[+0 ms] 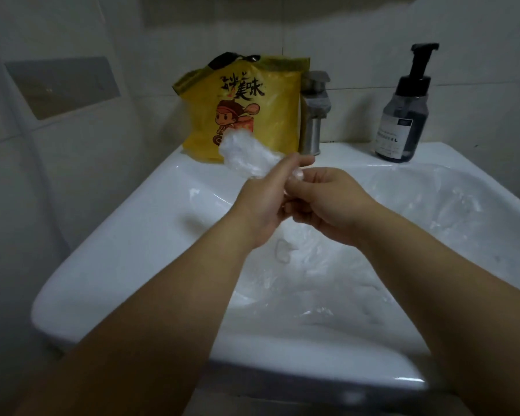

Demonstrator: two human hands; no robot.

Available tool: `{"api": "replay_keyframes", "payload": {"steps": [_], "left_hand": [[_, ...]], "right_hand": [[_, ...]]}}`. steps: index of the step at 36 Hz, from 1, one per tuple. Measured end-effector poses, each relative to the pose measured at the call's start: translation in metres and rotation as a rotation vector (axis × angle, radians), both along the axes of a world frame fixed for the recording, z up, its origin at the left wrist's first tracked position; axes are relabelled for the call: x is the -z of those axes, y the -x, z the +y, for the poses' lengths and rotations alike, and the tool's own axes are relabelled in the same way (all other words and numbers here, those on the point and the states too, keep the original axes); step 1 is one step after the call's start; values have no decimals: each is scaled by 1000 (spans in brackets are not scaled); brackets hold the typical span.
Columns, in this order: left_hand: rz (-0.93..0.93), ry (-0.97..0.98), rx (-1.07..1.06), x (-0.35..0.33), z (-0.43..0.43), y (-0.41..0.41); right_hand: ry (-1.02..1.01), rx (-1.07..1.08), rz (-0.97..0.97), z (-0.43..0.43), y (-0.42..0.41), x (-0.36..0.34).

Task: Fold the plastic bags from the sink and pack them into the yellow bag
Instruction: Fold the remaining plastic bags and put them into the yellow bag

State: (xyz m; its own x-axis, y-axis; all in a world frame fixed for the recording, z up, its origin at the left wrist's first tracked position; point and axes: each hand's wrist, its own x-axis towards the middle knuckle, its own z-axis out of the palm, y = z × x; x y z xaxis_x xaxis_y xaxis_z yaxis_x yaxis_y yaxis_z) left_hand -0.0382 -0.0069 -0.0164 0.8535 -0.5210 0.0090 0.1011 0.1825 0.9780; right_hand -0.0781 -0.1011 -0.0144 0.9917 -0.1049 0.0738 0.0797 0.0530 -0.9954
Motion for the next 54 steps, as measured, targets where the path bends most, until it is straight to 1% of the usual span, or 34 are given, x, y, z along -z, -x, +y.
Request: {"api": "replay_keyframes", "payload": {"steps": [5, 8, 10, 12, 17, 20, 25, 33, 35, 38, 43, 49, 54], "left_hand": [[50, 114, -19, -5, 5, -10], [86, 225, -105, -10, 10, -18], [85, 260, -166, -11, 13, -21], [59, 264, -218, -10, 14, -23], [-3, 148, -289, -6, 18, -25], [-38, 74, -265, -6, 22, -26], [-97, -52, -205, -7, 31, -27], [-182, -250, -40, -9, 45, -24], [-133, -218, 26, -12, 47, -22], [-51, -117, 90, -17, 50, -19], [-21, -28, 117, -19, 52, -18], [-7, -20, 124, -19, 51, -18], [-9, -4, 53, -19, 49, -18]], "right_hand": [[36, -35, 51, -4, 2, -3], [28, -43, 78, -8, 3, -6], [31, -51, 88, -10, 3, -7], [46, -43, 101, -11, 3, -8], [52, 9, 103, -15, 2, -8], [5, 24, 92, -18, 1, -8], [-8, 12, 89, -28, 2, -12], [-29, -38, 111, -42, 6, -17], [-51, -52, 129, -45, 7, -18], [-95, -93, 139, -49, 9, -21], [-173, -133, 103, -52, 10, -22], [-173, -137, 57, -51, 11, -22], [-142, -199, 38, -51, 10, -22]]}}
